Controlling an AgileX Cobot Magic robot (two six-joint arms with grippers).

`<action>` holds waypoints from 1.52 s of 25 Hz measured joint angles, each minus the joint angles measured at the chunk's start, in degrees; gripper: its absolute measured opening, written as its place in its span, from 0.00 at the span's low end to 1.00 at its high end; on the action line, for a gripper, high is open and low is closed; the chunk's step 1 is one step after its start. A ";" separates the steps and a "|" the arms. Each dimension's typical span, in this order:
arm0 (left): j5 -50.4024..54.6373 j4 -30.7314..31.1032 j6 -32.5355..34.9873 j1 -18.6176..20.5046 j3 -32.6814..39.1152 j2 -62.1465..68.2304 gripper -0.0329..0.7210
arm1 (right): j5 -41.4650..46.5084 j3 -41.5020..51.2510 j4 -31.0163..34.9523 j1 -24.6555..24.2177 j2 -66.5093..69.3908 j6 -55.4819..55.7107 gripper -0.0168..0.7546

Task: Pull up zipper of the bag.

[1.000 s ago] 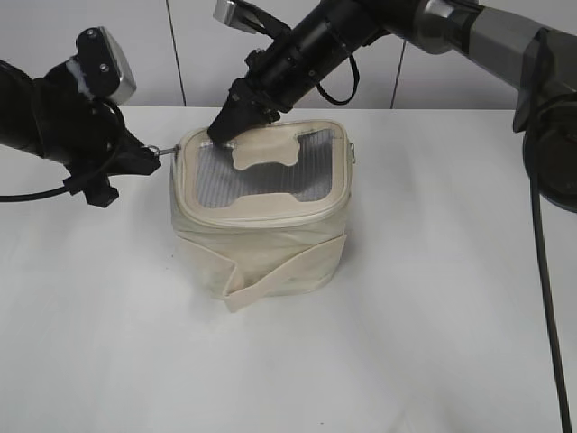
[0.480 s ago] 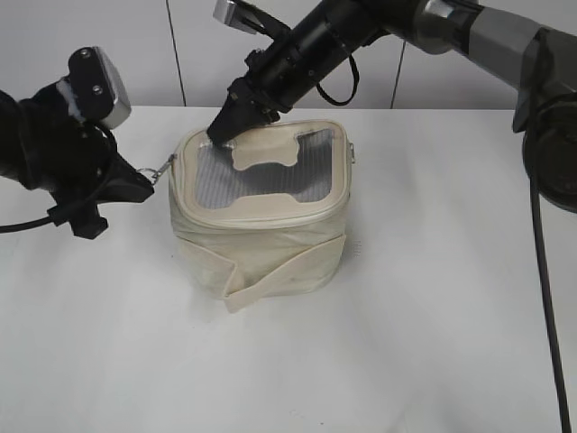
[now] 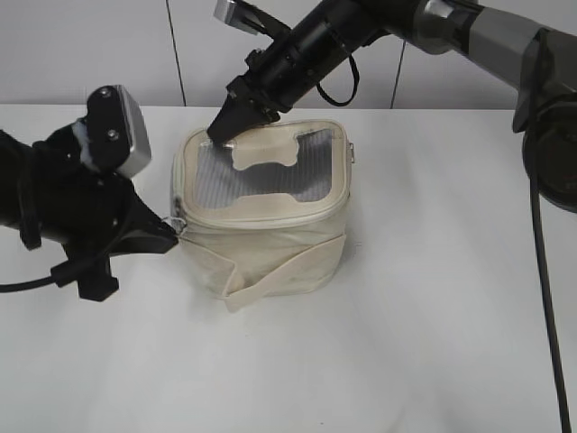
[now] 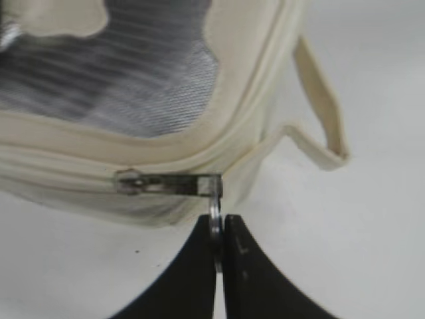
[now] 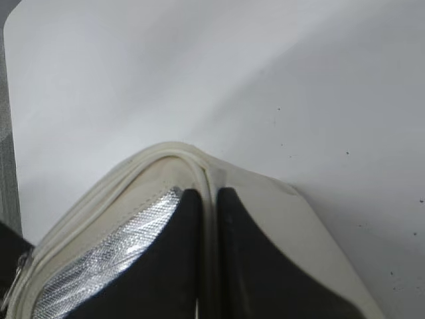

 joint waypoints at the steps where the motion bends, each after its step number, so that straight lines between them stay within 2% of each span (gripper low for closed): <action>1: 0.00 0.00 -0.51 -0.94 0.36 -0.21 0.05 | 0.00 0.00 0.00 0.00 0.00 0.24 0.09; 6: -1.10 -0.84 -1.98 -7.14 1.12 -1.26 0.05 | 0.00 0.00 -0.06 0.00 0.00 0.78 0.09; 11: -13.74 -8.88 -2.14 -18.07 0.78 1.19 0.06 | 0.00 0.00 0.05 -0.05 0.00 0.80 0.09; 14: -17.93 -12.40 -2.18 -23.23 -1.82 4.22 0.06 | 0.00 0.00 0.12 -0.09 0.00 0.85 0.09; 17: -19.49 -15.77 -2.90 -25.01 -3.32 5.19 0.06 | 0.00 0.00 0.12 -0.12 0.00 1.21 0.09; 19: -18.54 -16.68 -6.14 -24.45 -3.37 5.19 0.08 | 0.00 0.00 0.24 -0.24 0.00 1.69 0.14; 21: -14.46 -16.15 -9.13 -22.80 -3.37 5.19 0.14 | -0.11 -0.11 0.38 -0.58 0.00 2.36 0.32; 23: -8.04 -14.73 -11.40 -20.37 -3.37 4.73 0.28 | -0.10 -0.40 -0.27 -1.59 0.00 3.42 0.53; 24: -5.33 -13.83 -12.61 -18.98 -3.37 4.32 0.36 | -0.05 -0.63 -0.46 -2.24 -0.09 4.03 0.60; 25: -2.19 -12.68 -14.48 -17.51 -3.37 3.79 0.44 | -0.05 -0.79 -0.58 -3.19 -0.39 4.79 0.63; 27: 2.14 -9.70 -20.94 -14.56 -3.37 2.09 0.53 | 0.02 -1.06 -1.37 -5.38 -1.86 7.20 0.60; 30: 7.54 -3.28 -29.97 -9.08 -3.37 -0.75 0.57 | 0.02 -1.17 -3.96 -8.75 -4.82 10.76 0.51; 33: 12.33 -0.49 -32.24 -2.58 -5.67 -2.12 0.58 | 0.02 0.41 -5.28 -12.32 -8.02 12.60 0.47; 36: 14.40 0.08 -32.80 1.96 -13.55 -0.17 0.58 | 0.02 8.00 -4.50 -16.20 -12.88 11.55 0.47; 38: 16.41 0.16 -32.86 2.94 -22.07 3.86 0.58 | -0.41 18.36 -1.25 -19.07 -17.79 8.35 0.46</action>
